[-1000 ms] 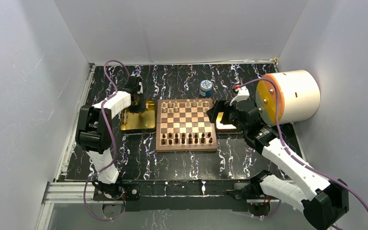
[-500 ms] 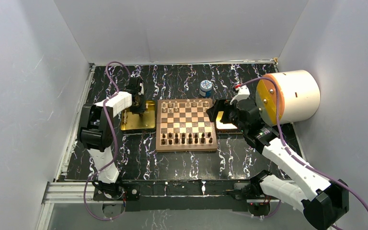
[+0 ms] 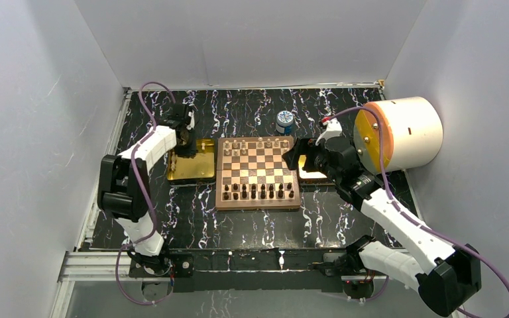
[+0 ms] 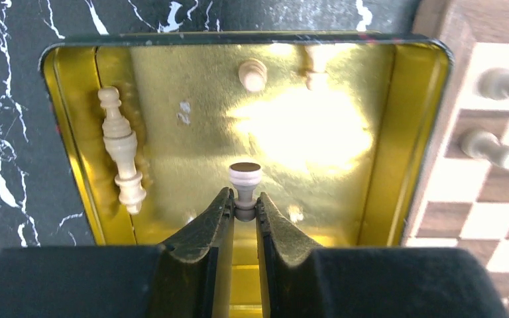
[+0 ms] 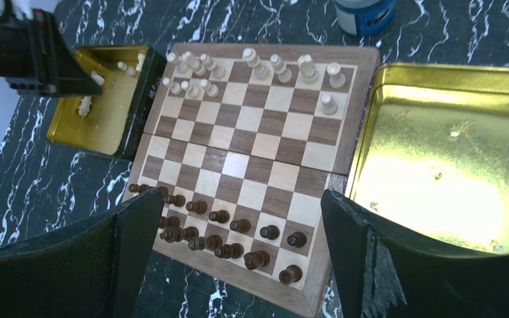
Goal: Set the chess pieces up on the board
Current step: Pick up the chess piece from the storage box, then place the chess piece on the chessboard.
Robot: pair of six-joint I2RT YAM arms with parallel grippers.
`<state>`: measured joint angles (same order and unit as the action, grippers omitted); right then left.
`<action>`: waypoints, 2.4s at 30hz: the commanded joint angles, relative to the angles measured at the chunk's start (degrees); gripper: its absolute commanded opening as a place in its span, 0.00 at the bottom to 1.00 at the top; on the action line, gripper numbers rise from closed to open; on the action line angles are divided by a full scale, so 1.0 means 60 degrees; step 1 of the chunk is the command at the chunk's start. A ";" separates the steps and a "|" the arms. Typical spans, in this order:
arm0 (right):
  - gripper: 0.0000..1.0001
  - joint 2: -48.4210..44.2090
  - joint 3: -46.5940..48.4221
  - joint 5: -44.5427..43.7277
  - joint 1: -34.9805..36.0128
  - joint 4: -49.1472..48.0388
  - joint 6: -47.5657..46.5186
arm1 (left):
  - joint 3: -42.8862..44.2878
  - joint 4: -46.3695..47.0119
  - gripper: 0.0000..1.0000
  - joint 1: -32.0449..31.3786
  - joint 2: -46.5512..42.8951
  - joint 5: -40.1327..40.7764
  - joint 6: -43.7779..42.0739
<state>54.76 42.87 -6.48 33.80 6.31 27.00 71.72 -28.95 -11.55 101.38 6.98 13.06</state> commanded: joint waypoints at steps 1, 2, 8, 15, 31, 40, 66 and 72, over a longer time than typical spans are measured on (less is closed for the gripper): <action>0.99 0.0374 0.0719 0.0333 -0.0002 0.0252 0.0338 | 0.0129 -0.0871 0.06 0.0050 -0.1061 -0.0760 -0.0026; 0.99 0.0482 0.0832 0.0322 -0.0002 0.0428 0.0409 | 0.0175 -0.1016 0.06 0.0050 -0.1150 -0.0861 -0.0047; 0.99 0.0840 0.0901 0.0972 0.0005 0.0462 0.0398 | 0.0343 -0.1418 0.06 0.0036 -0.1737 -0.2355 0.0197; 0.84 0.1074 0.0526 0.3757 0.0006 -0.1762 -0.0838 | 0.0105 -0.1381 0.06 -0.0141 -0.2524 -0.4362 0.0635; 0.84 0.1998 0.0058 0.7335 0.0729 -0.3793 -0.7507 | -0.0346 -0.1460 0.07 -0.2409 -0.3922 -0.6582 0.1311; 0.66 0.2663 0.0043 0.8552 0.1238 -0.4908 -1.0141 | -0.0768 -0.1385 0.06 -0.2555 -0.4377 -0.7311 0.1543; 0.48 0.3965 0.1432 0.7770 0.2580 -0.2910 -1.3599 | -0.0806 -0.1561 0.06 -0.2660 -0.4168 -0.8095 0.1416; 0.31 0.3907 0.1257 0.7535 0.2768 -0.2545 -1.3877 | -0.0584 -0.1555 0.07 -0.2656 -0.4184 -0.7692 0.1490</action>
<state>78.48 49.08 38.81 49.43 -11.14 -53.74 66.06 -38.20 -27.24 76.77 -39.46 22.09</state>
